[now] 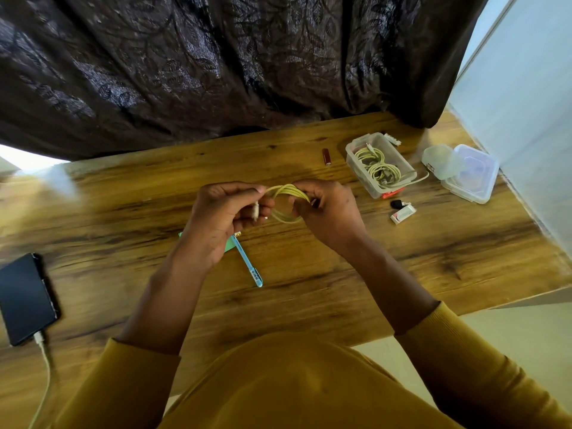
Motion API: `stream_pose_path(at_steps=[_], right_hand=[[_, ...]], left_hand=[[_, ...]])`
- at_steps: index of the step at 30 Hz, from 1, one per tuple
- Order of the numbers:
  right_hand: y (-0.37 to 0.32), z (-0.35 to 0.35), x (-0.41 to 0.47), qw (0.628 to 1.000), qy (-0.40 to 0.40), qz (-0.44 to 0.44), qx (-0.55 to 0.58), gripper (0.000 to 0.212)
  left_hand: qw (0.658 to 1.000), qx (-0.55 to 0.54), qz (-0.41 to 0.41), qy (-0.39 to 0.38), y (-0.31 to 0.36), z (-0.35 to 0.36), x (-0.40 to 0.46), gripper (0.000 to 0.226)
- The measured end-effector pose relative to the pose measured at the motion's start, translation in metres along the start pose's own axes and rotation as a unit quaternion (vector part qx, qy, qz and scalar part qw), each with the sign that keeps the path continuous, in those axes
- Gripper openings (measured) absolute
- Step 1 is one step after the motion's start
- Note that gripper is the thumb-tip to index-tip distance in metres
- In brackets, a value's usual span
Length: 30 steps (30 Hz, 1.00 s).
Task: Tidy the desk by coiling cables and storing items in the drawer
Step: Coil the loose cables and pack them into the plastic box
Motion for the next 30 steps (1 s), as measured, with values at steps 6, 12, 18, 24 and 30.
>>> stream_pose_path(at_steps=[6, 12, 18, 24, 30], right_hand=[[-0.002, 0.002, 0.003, 1.000, 0.008, 0.000, 0.027, 0.018], [-0.004, 0.004, 0.002, 0.992, -0.027, 0.018, 0.120, 0.012], [-0.007, 0.006, 0.004, 0.985, -0.046, 0.021, 0.165, 0.016], [-0.006, 0.008, 0.004, 0.985, -0.065, 0.019, 0.162, 0.017], [-0.008, 0.007, 0.001, 0.990, -0.052, 0.043, 0.121, 0.009]], left_hand=[[0.998, 0.048, -0.012, -0.043, -0.012, 0.005, 0.005, 0.013], [0.976, 0.178, 0.125, 0.001, -0.012, -0.002, 0.011, 0.034], [0.968, 0.200, 0.140, -0.053, -0.005, -0.001, 0.008, 0.047], [0.933, 0.297, 0.201, -0.011, 0.004, -0.003, 0.004, 0.026], [0.875, 0.401, 0.270, 0.028, 0.012, 0.007, -0.004, 0.025]])
Point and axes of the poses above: each hand's wrist, its own x-axis towards the middle knuckle, its own z-axis out of the palm, y = z × x, the point moved 5 cm from there along x, towards the middle knuckle, and after that the axes turned 1 degree about z, right-handed, at the moved point
